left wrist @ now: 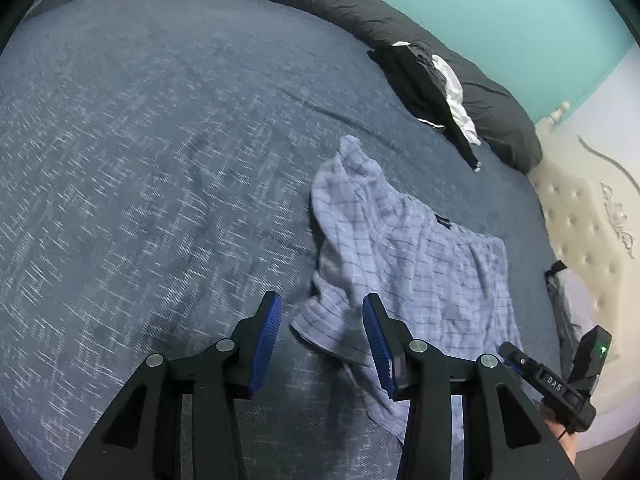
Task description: Fold clothes
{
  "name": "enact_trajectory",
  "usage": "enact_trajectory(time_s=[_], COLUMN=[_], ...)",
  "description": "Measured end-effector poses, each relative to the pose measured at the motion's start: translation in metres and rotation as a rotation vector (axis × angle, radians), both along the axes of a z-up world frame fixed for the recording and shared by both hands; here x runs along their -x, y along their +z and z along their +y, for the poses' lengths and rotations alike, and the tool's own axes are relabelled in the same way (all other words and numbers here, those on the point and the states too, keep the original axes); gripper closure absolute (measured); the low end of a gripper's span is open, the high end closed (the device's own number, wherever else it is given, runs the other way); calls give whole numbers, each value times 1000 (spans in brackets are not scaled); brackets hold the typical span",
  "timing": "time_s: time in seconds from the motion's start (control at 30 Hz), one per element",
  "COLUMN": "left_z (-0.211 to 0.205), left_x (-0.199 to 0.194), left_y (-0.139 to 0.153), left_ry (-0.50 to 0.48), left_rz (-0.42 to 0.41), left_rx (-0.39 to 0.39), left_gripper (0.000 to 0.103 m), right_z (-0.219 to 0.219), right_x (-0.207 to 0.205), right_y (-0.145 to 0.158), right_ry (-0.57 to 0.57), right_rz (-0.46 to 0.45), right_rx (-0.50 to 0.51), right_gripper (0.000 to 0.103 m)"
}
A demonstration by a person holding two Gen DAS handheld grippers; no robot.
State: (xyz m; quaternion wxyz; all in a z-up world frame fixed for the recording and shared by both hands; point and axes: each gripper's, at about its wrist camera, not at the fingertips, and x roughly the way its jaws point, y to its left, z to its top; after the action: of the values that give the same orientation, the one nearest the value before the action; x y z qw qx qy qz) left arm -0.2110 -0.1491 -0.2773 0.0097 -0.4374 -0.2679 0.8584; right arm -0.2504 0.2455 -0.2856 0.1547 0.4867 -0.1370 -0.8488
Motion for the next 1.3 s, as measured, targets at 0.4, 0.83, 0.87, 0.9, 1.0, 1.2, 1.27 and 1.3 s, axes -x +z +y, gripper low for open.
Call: enact_trajectory(time_s=[0.4, 0.83, 0.87, 0.9, 1.0, 1.2, 1.27, 1.3], left_z=[5, 9, 9, 10, 10, 10, 9, 9], left_x=[3, 9, 9, 10, 11, 11, 11, 11], left_y=[3, -1, -2, -1, -1, -1, -1, -1], left_ry=[-13, -14, -15, -15, -13, -8, -7, -6], left_rz=[14, 13, 13, 13, 16, 17, 18, 18], left_rx=[-19, -25, -26, -26, -23, -23, -25, -25], left_gripper=[56, 56, 56, 56, 56, 56, 56, 56], right_z=[11, 43, 46, 50, 55, 49, 41, 41], right_x=[-2, -7, -9, -11, -7, -5, 2, 3], right_y=[-13, -1, 0, 3, 8, 6, 3, 1], right_ry=[-18, -122, -132, -149, -154, -133, -131, -146], right_rz=[-21, 31, 42, 58, 81, 77, 67, 61], right_rx=[-45, 25, 33, 37, 28, 71, 35, 24], right_gripper=[96, 96, 96, 96, 94, 93, 93, 93])
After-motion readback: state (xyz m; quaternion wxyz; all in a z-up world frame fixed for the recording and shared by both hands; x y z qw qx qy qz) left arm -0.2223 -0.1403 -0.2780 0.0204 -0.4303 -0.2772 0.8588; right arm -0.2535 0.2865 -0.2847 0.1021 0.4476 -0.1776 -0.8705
